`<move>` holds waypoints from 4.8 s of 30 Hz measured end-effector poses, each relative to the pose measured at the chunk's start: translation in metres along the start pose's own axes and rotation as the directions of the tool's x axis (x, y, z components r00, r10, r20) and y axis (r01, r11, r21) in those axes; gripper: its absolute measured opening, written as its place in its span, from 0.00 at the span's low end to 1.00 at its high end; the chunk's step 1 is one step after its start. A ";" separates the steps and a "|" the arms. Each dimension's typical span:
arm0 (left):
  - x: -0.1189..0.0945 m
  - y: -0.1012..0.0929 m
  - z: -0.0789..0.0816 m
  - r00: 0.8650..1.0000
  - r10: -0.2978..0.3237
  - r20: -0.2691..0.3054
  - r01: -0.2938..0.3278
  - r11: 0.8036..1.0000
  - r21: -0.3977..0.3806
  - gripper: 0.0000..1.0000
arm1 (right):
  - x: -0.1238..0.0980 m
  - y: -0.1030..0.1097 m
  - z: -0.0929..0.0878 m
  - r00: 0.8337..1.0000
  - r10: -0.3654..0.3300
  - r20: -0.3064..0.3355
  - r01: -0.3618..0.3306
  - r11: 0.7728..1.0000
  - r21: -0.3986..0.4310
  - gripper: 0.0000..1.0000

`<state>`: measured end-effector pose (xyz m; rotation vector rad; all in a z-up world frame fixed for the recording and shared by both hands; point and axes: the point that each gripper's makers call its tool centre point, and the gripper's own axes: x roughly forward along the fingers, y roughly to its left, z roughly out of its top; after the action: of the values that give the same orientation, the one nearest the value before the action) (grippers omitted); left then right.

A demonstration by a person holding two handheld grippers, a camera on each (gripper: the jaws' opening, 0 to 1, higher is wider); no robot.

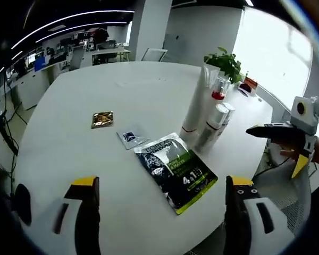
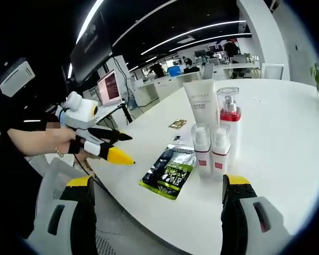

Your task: Arrange the skincare products in the storage area until every visible bottle or jar stands upright without overlapping.

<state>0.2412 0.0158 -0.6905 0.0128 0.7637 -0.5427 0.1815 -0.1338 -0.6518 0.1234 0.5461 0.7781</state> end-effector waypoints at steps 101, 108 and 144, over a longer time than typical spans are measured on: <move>0.132 0.066 0.049 0.964 0.263 -0.032 -0.263 0.965 -0.005 0.35 | -0.005 -0.028 0.003 0.994 -0.105 0.034 0.099 0.986 0.133 1.00; 0.123 0.059 0.062 0.971 0.236 0.030 -0.237 0.971 0.022 0.35 | -0.005 -0.027 0.002 0.995 -0.098 0.030 0.094 0.988 0.125 1.00; 0.023 -0.021 0.055 0.984 0.019 0.177 -0.065 0.963 0.260 0.35 | -0.005 -0.018 0.008 0.997 -0.061 0.055 0.055 0.992 0.112 0.88</move>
<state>0.2811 -0.0239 -0.6618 0.2274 0.5157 -0.5944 0.1938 -0.1494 -0.6484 0.2309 0.5346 0.6857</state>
